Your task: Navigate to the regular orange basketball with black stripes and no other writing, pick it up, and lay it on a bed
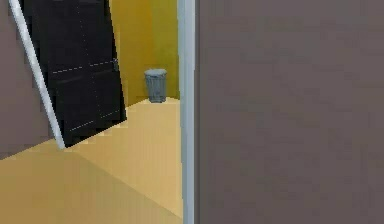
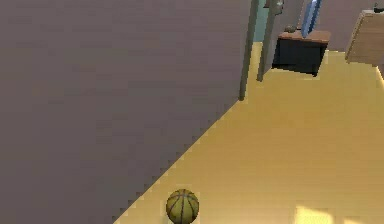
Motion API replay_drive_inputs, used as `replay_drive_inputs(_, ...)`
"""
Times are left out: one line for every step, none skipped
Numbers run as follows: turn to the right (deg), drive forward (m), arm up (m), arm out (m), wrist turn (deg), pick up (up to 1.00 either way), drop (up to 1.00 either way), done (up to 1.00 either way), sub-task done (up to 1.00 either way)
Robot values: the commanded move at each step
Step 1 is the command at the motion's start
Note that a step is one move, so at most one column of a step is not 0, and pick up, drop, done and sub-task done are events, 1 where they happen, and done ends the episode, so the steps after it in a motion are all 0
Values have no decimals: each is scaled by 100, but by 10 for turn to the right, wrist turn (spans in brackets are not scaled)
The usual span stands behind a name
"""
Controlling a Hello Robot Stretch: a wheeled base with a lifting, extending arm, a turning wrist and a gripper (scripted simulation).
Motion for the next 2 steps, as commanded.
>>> replay_drive_inputs(0,0,0,48,0,0,0,0,0)
replay_drive_inputs(0,0,0,0,450,0,0,0,0)
